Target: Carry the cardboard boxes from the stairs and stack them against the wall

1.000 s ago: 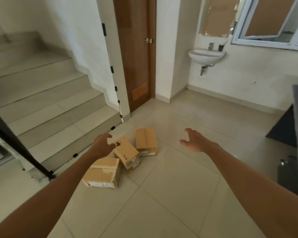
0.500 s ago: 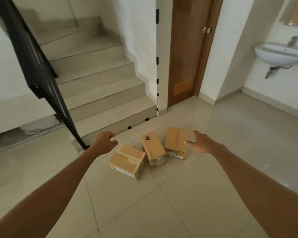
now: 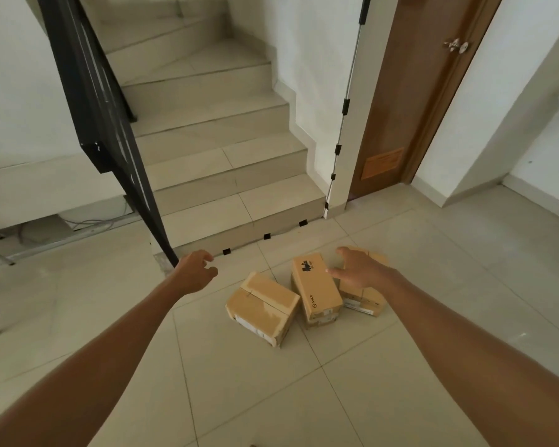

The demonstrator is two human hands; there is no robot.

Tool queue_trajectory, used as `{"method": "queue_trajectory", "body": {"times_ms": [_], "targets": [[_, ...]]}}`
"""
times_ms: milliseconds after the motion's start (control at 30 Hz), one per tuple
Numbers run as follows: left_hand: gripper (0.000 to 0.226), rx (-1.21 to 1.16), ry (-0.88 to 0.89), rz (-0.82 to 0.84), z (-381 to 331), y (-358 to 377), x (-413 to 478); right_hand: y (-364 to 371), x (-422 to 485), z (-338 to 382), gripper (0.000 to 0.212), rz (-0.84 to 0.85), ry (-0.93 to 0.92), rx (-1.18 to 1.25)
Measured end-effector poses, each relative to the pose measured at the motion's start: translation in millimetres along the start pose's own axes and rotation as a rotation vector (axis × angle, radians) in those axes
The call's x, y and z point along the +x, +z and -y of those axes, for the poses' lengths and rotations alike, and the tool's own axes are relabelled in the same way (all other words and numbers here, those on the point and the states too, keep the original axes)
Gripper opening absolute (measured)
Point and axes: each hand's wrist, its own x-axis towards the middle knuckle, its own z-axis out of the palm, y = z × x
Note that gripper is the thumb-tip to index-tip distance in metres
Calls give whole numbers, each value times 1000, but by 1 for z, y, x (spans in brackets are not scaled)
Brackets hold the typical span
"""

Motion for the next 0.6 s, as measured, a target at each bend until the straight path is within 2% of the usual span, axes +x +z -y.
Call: {"method": "queue_trajectory", "body": {"times_ms": [167,300,400,600], "targets": [[35,2,26,56,13,-10,51,3,52,42,68,43,-20,9],[40,20,7,120,18,-9,91,11,96,57,64,86,-5,8],[42,19,-21,150,16,-2,125,21,135,61,57,127,-1,6],[41,7,-92,240,23,36,198,48,229,52,57,247,32,17]]}}
